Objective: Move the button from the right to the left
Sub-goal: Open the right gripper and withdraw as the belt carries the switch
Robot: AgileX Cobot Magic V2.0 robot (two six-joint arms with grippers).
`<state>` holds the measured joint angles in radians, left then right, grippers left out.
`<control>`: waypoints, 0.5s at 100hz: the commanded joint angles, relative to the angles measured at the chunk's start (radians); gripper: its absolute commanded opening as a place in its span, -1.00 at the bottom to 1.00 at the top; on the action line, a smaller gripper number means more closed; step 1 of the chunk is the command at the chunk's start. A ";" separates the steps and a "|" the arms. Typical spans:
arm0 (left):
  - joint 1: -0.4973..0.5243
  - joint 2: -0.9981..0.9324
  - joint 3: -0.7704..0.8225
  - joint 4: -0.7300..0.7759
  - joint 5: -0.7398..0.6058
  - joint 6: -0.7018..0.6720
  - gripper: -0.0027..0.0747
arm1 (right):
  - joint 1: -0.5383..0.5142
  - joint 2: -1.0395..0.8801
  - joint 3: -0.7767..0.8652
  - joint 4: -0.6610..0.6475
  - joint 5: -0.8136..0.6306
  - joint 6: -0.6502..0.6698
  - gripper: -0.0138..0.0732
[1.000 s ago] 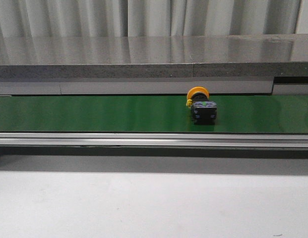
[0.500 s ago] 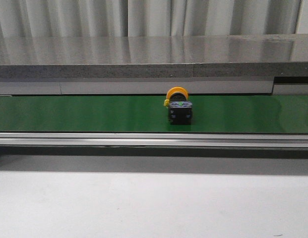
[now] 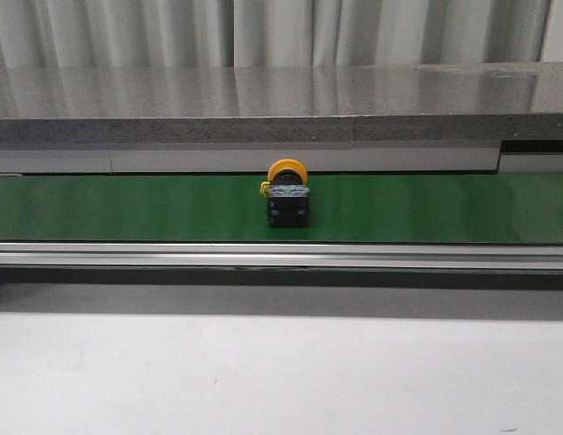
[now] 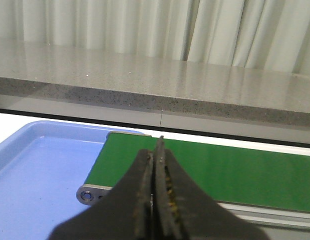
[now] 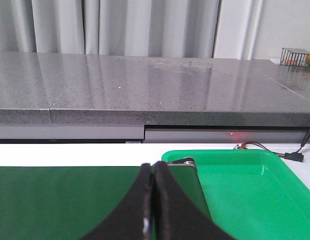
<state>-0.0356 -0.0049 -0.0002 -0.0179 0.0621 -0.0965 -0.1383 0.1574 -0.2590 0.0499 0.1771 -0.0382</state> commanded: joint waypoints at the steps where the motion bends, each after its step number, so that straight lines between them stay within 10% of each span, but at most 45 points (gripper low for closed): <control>1: 0.003 -0.032 0.044 -0.001 -0.075 -0.007 -0.98 | 0.001 0.006 -0.024 -0.007 -0.085 0.003 -0.84; 50: 0.003 -0.005 -0.067 0.018 0.007 -0.005 -0.98 | 0.001 0.006 -0.024 -0.007 -0.083 0.003 -0.84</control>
<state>-0.0356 -0.0049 -0.0071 -0.0157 0.0664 -0.0965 -0.1383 0.1574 -0.2544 0.0499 0.1751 -0.0382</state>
